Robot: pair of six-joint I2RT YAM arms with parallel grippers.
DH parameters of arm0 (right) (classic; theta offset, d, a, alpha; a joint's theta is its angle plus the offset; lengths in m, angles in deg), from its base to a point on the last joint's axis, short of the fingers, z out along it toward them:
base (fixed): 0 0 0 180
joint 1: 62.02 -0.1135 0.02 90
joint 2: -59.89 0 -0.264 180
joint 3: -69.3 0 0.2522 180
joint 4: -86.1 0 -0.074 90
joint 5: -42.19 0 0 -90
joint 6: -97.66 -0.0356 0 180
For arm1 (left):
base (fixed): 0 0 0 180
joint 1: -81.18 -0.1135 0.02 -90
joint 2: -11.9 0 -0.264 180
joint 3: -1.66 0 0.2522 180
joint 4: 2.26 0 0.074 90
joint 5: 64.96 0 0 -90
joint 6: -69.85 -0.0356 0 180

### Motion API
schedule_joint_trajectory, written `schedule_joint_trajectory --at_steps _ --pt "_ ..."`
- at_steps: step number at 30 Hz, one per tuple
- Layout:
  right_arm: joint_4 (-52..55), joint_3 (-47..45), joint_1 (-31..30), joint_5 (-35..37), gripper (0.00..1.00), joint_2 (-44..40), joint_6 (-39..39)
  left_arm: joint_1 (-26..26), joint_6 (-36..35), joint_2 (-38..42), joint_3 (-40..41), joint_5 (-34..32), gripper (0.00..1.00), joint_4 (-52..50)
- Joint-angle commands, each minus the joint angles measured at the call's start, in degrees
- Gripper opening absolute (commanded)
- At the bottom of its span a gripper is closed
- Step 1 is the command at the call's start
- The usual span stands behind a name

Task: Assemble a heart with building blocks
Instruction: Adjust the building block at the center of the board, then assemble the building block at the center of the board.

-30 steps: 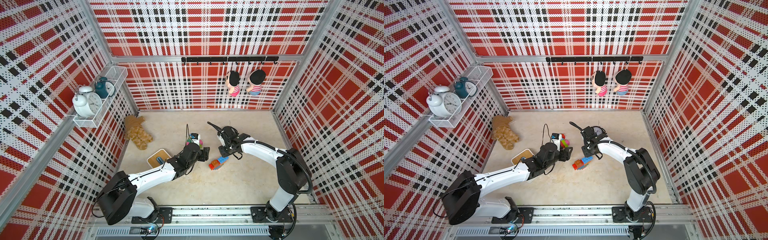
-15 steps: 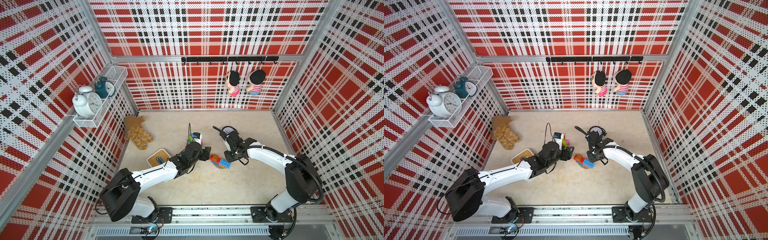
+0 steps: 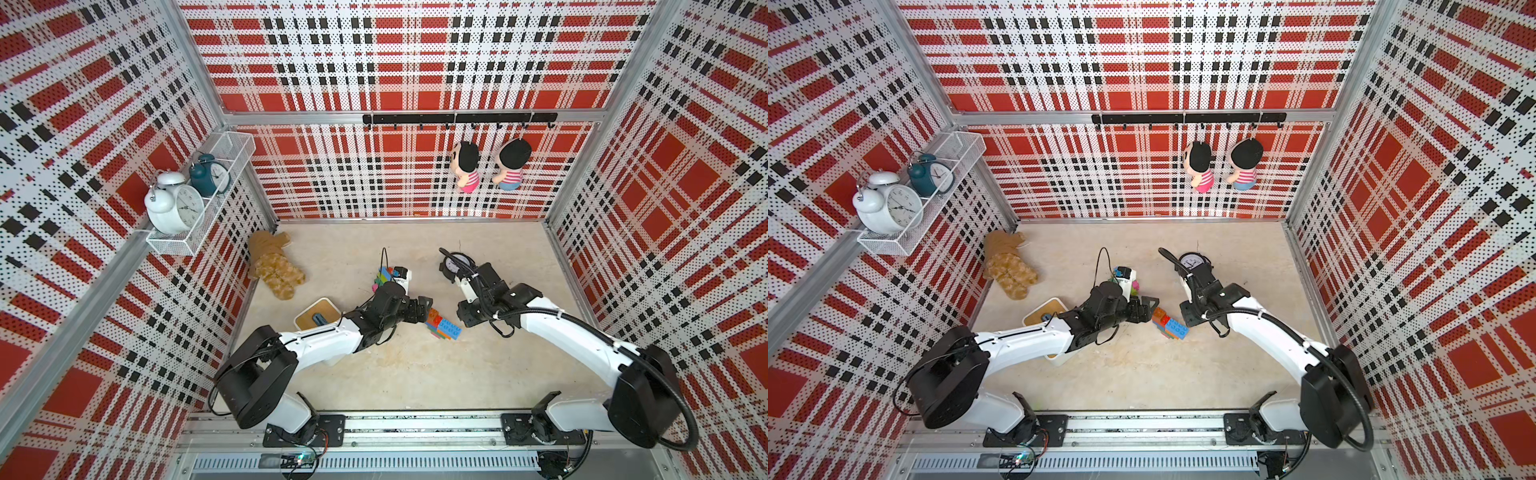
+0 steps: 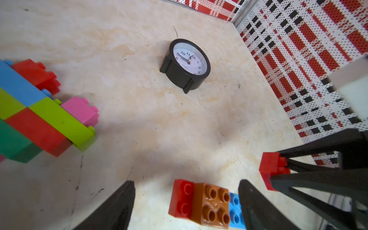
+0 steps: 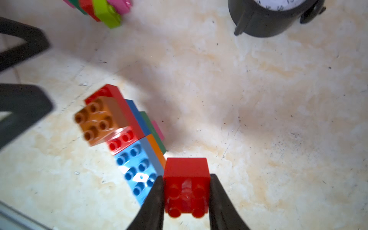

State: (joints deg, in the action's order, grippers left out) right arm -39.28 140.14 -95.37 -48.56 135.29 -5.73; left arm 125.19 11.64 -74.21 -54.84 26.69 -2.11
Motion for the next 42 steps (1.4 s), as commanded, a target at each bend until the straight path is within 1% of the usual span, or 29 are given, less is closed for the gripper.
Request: schedule_joint_trajectory --at_steps 1,6,10,16,21,29,42 --pt "1.02 0.62 0.07 -6.58 0.00 -2.53 6.43 -0.74 3.68 -0.97 2.09 6.09 0.86 5.16" --pt "7.66 4.87 0.06 -9.73 0.00 0.66 12.62 -1.87 6.31 -1.35 4.36 8.19 0.81 7.80" --pt "11.20 8.28 -0.83 -9.97 0.00 4.77 16.48 -2.94 7.19 -2.45 5.17 9.83 0.78 8.89" --pt "15.15 12.64 -4.23 -6.98 0.00 10.63 19.80 -3.67 7.41 -3.58 4.61 10.98 0.79 9.34" --pt "16.35 14.87 -5.83 -5.17 0.00 13.21 21.37 -3.66 7.08 -4.80 3.94 11.91 0.77 9.50" --pt "17.48 16.44 -6.13 -3.82 0.00 15.29 22.91 -3.49 7.07 -5.99 4.07 12.59 0.73 10.33" --pt "16.80 16.44 -6.17 -4.17 0.00 16.86 23.14 -3.58 6.88 -6.43 4.49 12.85 0.71 10.57"
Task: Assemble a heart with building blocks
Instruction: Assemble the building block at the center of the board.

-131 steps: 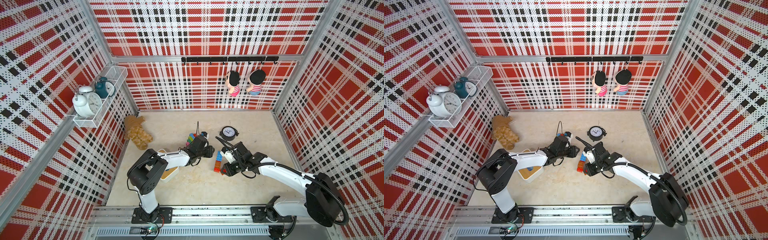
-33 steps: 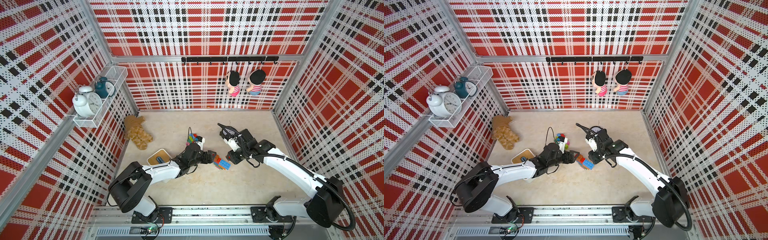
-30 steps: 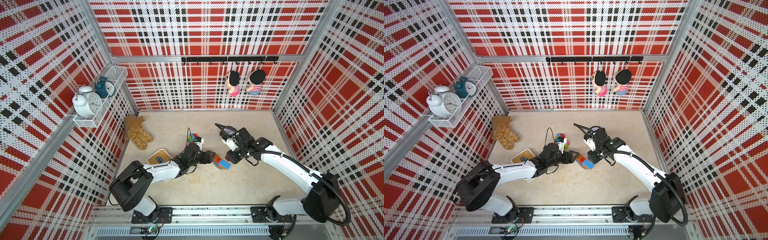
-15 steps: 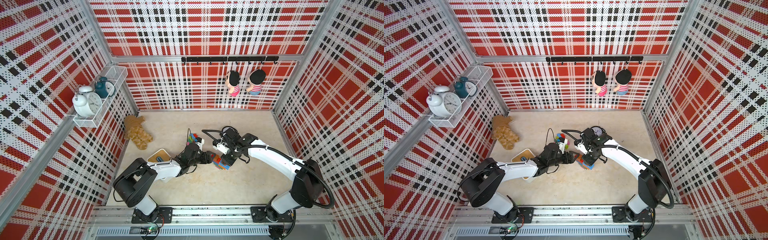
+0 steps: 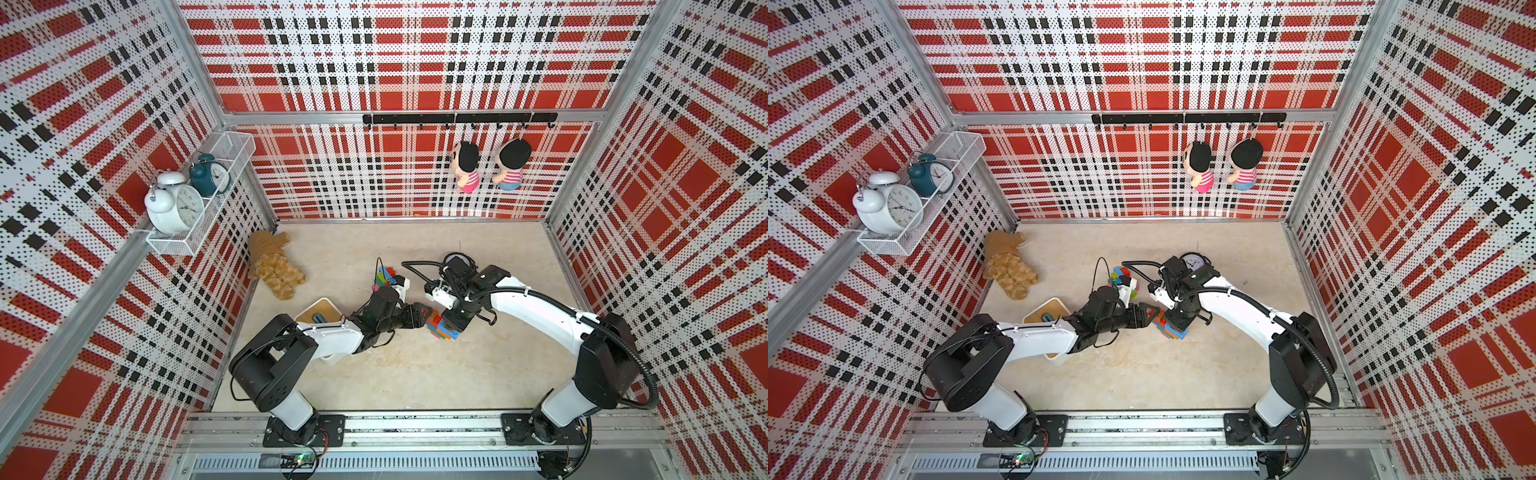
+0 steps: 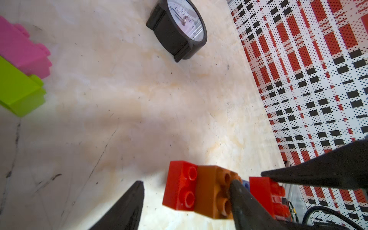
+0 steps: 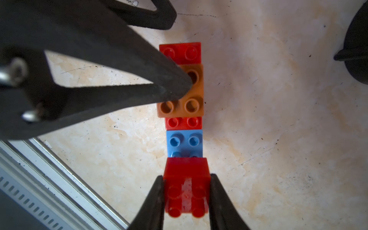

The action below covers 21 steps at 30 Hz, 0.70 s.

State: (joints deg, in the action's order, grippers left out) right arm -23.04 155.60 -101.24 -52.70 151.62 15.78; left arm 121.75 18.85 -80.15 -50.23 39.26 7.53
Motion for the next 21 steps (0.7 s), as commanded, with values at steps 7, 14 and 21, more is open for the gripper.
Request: schedule_joint_trajectory --at_steps 7,14,21 --pt "0.31 0.96 -0.37 -0.81 0.00 1.53 1.98 -0.23 -0.46 -0.51 -0.28 0.20 0.70 0.88" --pt "0.29 0.31 -0.34 -1.78 0.00 2.12 2.00 -0.32 -0.51 -0.33 -0.10 0.28 0.70 0.90" --pt "-0.15 -0.71 -0.69 -0.92 0.00 2.63 1.48 -0.50 -0.51 -0.17 0.24 0.20 0.70 0.89"
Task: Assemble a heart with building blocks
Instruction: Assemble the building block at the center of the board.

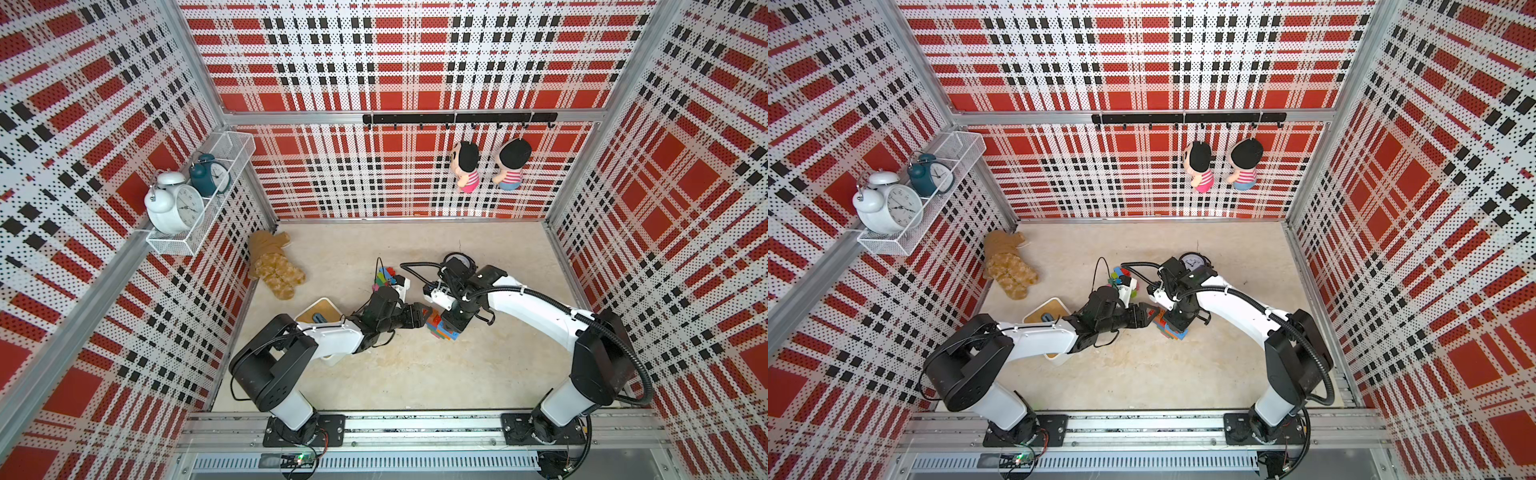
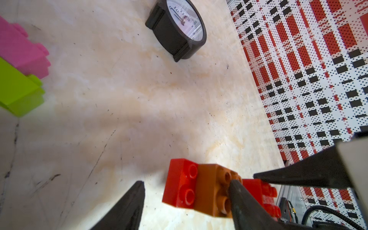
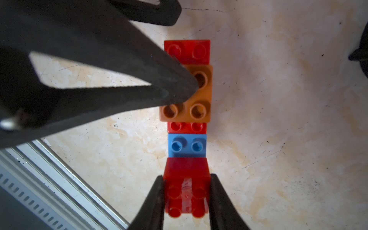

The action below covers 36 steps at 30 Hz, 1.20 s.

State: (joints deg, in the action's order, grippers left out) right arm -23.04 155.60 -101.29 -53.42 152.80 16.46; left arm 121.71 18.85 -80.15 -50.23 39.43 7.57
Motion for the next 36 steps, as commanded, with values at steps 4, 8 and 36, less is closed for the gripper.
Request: schedule_joint_trajectory --at_steps 4,8,36 --pt "-0.68 -1.21 -1.16 0.37 0.00 1.80 0.63 -0.46 -0.57 -0.17 0.34 -0.20 0.70 0.84" --pt "-1.01 -1.68 -1.60 0.99 0.00 2.28 0.78 -0.50 -0.68 -0.27 0.11 0.02 0.70 0.84" --pt "-2.13 -4.95 -2.44 -1.95 0.00 6.15 1.01 -1.77 -1.30 -0.06 0.25 0.37 0.69 0.84"
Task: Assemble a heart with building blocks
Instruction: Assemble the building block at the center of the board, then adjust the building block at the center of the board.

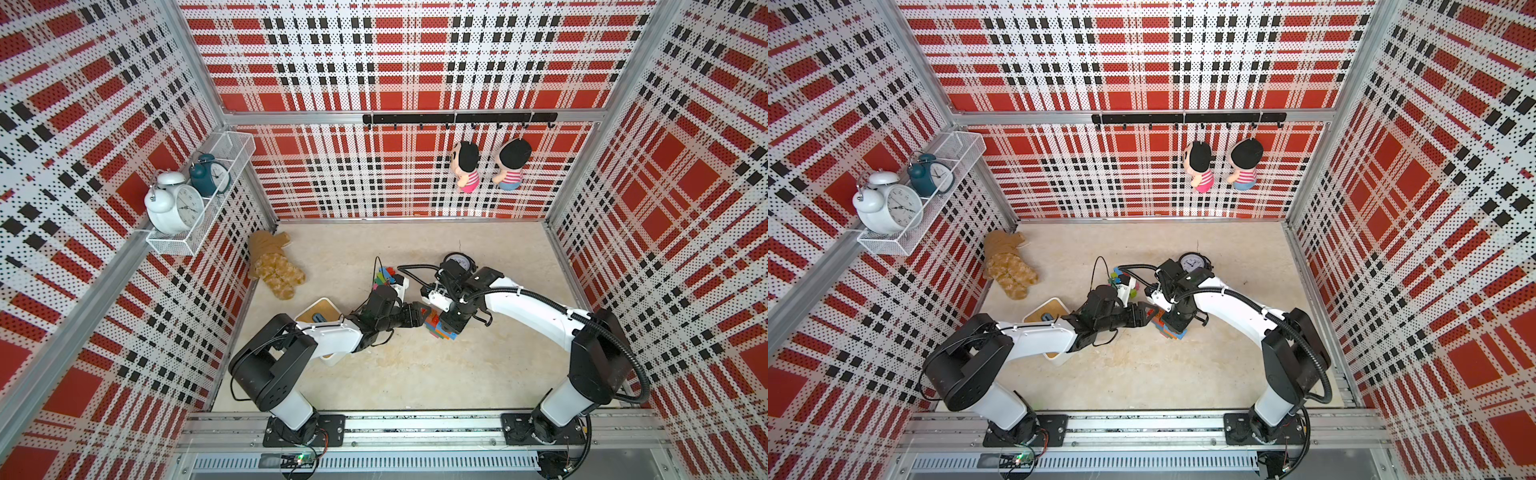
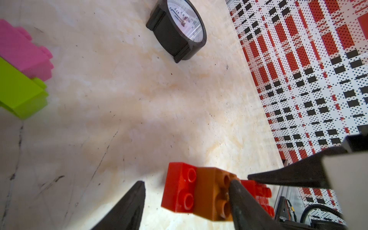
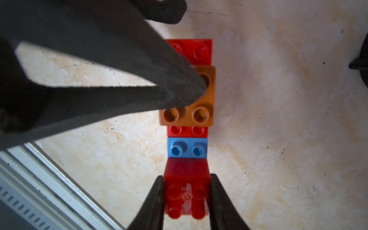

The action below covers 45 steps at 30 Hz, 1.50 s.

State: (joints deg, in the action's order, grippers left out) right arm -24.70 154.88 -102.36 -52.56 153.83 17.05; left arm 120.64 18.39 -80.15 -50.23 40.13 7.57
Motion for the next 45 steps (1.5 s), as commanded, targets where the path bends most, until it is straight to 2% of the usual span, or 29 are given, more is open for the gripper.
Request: schedule_joint_trajectory --at_steps 1,7,10,15,19,20,27,34,38,45 --pt "-0.60 -4.43 -1.41 -2.96 0.00 5.17 0.29 -0.70 -0.84 -0.10 0.25 -0.33 0.69 0.84" --pt "-1.29 -4.93 -1.83 -3.18 0.00 5.00 -0.29 -0.79 -0.93 -0.24 0.08 -0.15 0.69 0.85" --pt "-1.75 -3.99 -1.76 -3.42 0.09 3.46 -0.79 -0.79 -1.10 0.02 0.07 -0.15 0.69 0.88" --pt "-5.03 -1.58 -1.73 -4.45 0.52 -1.60 -2.33 -0.74 -1.17 1.42 0.02 -0.46 0.69 0.60" --pt "-7.97 -1.35 -1.50 -5.42 0.78 -4.74 -3.40 -0.70 -1.52 2.73 -0.75 -0.85 0.69 -0.10" --pt "-8.60 -1.49 -1.43 -5.61 0.80 -5.18 -3.62 -0.70 -1.62 3.06 -1.04 -0.94 0.70 -0.45" --pt "-11.01 -2.29 -1.00 -3.89 0.79 -4.27 -5.29 -1.47 -1.42 7.23 0.56 -5.10 0.72 -1.70" --pt "-12.21 -3.34 -0.99 -2.89 0.74 -0.95 -6.20 -4.22 1.05 15.11 9.54 -12.06 0.73 -1.66" --pt "-13.49 -3.63 -0.98 -3.07 0.67 1.12 -6.40 -6.04 1.31 17.20 11.50 -12.22 0.74 -1.92" --pt "-13.78 -3.10 -0.89 -2.32 0.54 3.54 -6.63 -6.50 0.22 17.04 10.24 -11.94 0.73 -3.02"
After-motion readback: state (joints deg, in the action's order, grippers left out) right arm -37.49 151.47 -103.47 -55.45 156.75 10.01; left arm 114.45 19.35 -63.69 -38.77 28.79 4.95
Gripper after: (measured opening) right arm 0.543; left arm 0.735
